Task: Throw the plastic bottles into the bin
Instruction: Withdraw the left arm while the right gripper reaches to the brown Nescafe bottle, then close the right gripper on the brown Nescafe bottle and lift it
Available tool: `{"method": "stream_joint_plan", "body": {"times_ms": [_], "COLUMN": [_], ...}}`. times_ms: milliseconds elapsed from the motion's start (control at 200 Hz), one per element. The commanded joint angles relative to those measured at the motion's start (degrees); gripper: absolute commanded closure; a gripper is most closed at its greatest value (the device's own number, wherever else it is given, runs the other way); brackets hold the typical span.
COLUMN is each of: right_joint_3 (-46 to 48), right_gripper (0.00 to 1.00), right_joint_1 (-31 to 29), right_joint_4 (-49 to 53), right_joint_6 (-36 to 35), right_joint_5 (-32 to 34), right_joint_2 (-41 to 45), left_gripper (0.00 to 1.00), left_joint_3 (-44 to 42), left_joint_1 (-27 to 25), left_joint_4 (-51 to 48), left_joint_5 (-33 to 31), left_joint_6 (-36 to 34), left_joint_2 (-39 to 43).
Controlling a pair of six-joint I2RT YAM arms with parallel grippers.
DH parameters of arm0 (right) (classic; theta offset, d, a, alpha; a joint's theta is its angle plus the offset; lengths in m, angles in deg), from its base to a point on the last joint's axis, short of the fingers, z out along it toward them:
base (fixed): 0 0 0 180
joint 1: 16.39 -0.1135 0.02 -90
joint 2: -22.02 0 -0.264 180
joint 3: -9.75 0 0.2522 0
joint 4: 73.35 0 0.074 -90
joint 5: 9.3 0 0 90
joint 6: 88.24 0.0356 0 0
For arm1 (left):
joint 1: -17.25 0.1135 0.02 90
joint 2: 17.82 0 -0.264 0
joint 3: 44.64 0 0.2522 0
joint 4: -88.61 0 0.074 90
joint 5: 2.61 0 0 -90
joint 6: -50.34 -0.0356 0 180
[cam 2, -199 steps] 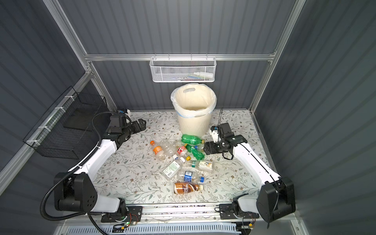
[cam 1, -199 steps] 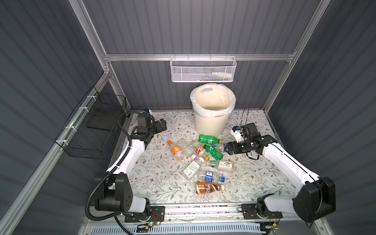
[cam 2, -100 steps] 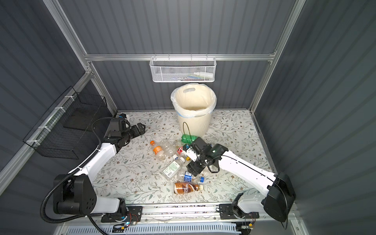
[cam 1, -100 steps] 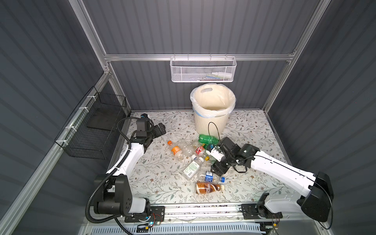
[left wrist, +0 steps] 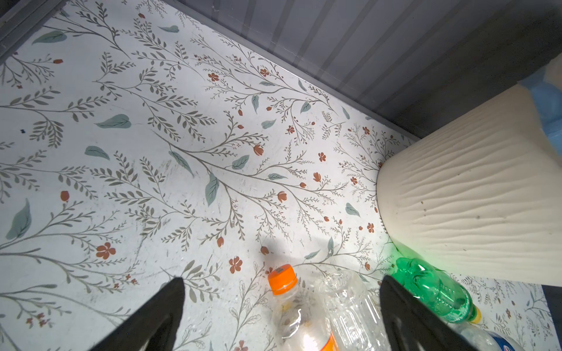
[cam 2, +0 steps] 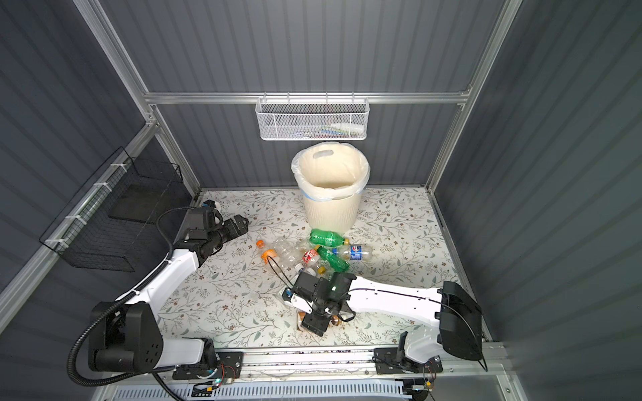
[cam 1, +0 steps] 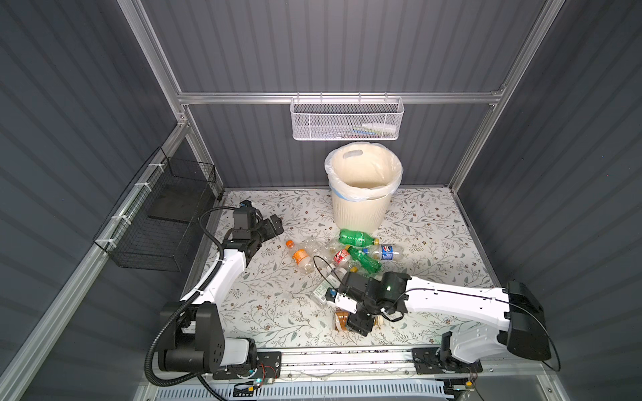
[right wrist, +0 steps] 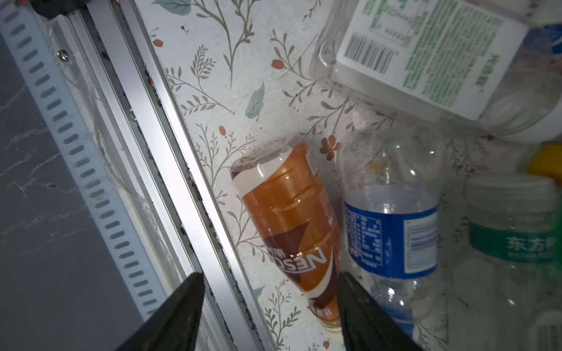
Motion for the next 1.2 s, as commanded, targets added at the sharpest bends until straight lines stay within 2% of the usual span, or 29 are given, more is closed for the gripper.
{"method": "stream_joint_plan", "body": {"times_ms": [0, 585, 861, 1081, 1196], "right_joint_3": [1.4, 6.2, 6.9, 6.9, 6.2], "right_gripper": [0.29, 0.30, 0.26, 0.37, 0.42], "right_joint_1": [-0.9, -1.0, -1.1, -1.1, -1.0], "right_joint_4": [-1.4, -8.5, -10.1, -10.2, -9.9], "right_joint_6": [0.0, -4.9, -5.5, -5.3, -4.9], "right_joint_5": [1.3, 3.9, 5.2, 5.6, 7.9], "right_joint_2": [-1.1, -7.6, -9.3, -7.8, -5.5], "left_gripper": [0.00, 0.00, 0.00, 0.00, 0.00], "left_joint_3": [-0.9, -0.9, -0.4, -0.5, -0.5], "left_joint_1": [0.4, 0.4, 0.4, 0.4, 0.4], "left_joint_4": [0.6, -0.4, -0.3, -0.2, 0.0], "left_joint_5": [0.6, -0.3, -0.2, -0.3, -0.1], "left_joint_6": [0.7, 0.1, 0.2, 0.2, 0.3], "left_joint_2": [2.0, 2.3, 1.2, 0.9, 0.5]}}
